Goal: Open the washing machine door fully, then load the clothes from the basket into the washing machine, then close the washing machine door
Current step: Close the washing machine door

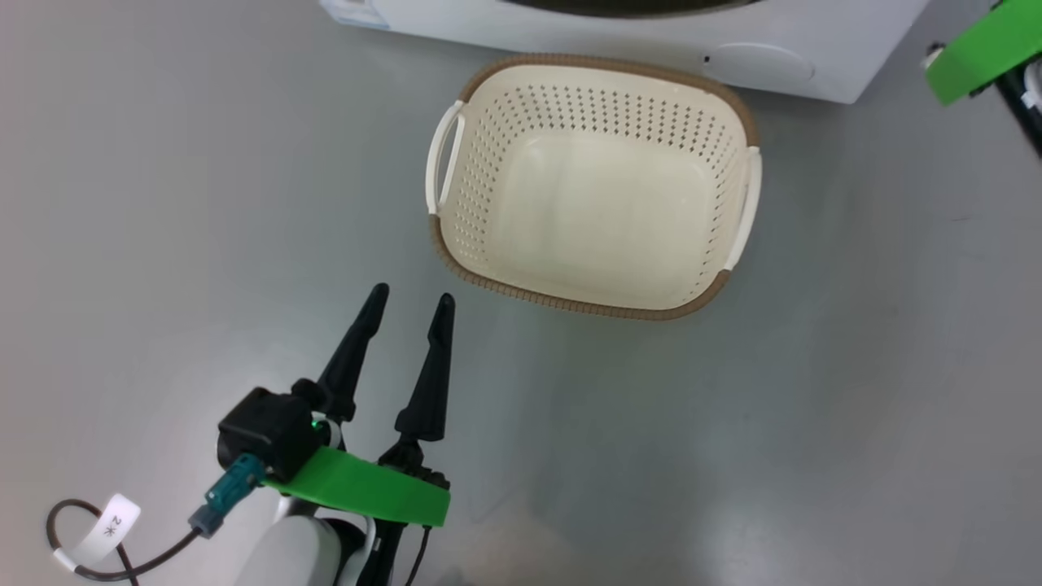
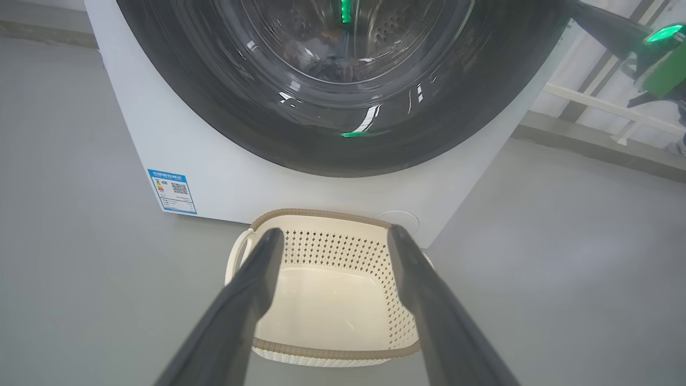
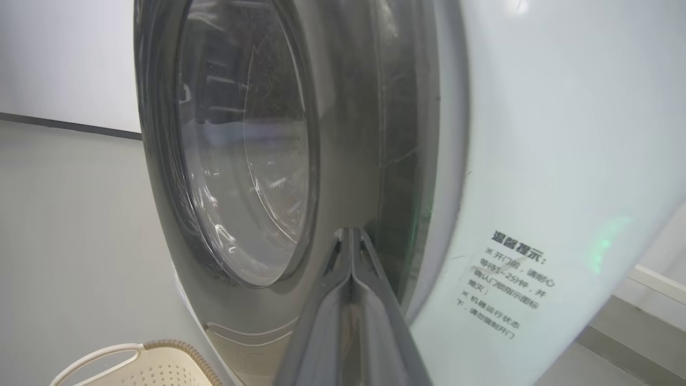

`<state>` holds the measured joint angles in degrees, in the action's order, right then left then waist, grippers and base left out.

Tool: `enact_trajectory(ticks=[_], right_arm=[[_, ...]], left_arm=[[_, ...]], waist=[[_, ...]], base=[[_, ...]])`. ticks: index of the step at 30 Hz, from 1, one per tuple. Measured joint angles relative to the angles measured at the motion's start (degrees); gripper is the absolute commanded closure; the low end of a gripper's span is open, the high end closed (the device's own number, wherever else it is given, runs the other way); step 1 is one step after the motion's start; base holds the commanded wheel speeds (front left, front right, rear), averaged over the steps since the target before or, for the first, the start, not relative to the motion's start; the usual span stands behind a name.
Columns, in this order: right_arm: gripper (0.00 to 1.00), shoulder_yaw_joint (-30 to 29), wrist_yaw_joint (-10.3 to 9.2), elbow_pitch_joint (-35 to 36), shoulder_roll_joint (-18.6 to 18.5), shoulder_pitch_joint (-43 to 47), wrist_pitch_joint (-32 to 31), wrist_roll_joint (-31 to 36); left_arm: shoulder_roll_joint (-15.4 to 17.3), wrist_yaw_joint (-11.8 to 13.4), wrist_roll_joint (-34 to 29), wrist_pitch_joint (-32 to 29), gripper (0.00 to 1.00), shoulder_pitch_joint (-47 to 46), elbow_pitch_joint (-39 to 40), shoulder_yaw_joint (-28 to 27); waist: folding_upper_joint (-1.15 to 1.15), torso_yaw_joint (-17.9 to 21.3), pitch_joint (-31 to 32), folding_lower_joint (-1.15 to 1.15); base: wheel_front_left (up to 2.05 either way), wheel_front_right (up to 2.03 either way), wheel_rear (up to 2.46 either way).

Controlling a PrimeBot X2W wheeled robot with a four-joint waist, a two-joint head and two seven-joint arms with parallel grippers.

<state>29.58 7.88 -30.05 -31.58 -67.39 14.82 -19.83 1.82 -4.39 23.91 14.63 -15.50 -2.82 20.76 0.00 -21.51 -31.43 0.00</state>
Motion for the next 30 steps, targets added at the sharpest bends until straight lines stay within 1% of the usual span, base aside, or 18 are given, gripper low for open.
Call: enact_trajectory(ticks=[2, 8, 9, 15, 20, 24, 27, 30], right_arm=[[1.00, -0.41, -0.01, 0.62, 0.46, 1.88, -0.01, -0.02], [1.00, -3.64, -0.01, 3.03, 3.49, 8.60, -0.01, -0.43], [1.00, -5.23, -0.01, 3.98, 4.65, 11.15, -0.01, -0.43], [1.00, -11.34, -0.01, 7.12, 7.57, 20.57, -0.01, 0.27], [1.00, -19.63, -0.02, 9.67, 11.43, 29.50, -0.02, 0.73], [1.00, -26.52, -0.03, 12.46, 15.06, 36.06, -0.02, 2.61], [1.00, -29.76, -0.05, 14.92, 17.70, 40.80, -0.02, 3.90], [1.00, -31.94, -0.05, 17.14, 19.58, 45.36, -0.02, 5.43]], left_arm=[[0.00, -0.21, -0.21, 0.00, 0.00, 0.00, -0.31, -0.62], [0.01, -0.93, -1.86, 0.01, 0.00, 0.01, -1.63, -3.03], [0.00, -1.02, -2.24, 0.00, 0.00, 0.04, -2.02, -4.16], [0.02, -1.90, -4.24, 0.01, 0.00, 1.26, -3.00, -7.78], [0.05, -2.45, -5.06, 0.01, 0.00, 3.68, -3.63, -10.67], [0.05, -2.53, -5.54, 0.00, 0.00, 5.48, -3.76, -12.78], [0.08, -2.69, -5.57, 0.00, 0.00, 7.11, -3.81, -14.51], [0.11, -2.70, -5.57, 0.01, 0.00, 8.49, -3.78, -15.70]], waist=[[0.00, 0.55, 0.82, 0.00], [0.00, 3.03, 3.92, 0.00], [0.00, 4.02, 5.13, 0.00], [0.00, 7.61, 8.97, 0.00], [0.00, 10.75, 12.41, 0.00], [0.00, 13.15, 15.27, 0.00], [0.00, 14.84, 17.43, 0.00], [0.00, 16.37, 19.56, 0.00]], base=[[0.00, 0.00, 0.00], [0.00, 0.00, 0.00], [0.00, 0.00, 0.00], [0.00, 0.00, 0.00], [0.00, 0.00, 0.00], [0.00, 0.00, 0.00], [0.00, 0.00, 0.00], [0.00, 0.00, 0.00]])
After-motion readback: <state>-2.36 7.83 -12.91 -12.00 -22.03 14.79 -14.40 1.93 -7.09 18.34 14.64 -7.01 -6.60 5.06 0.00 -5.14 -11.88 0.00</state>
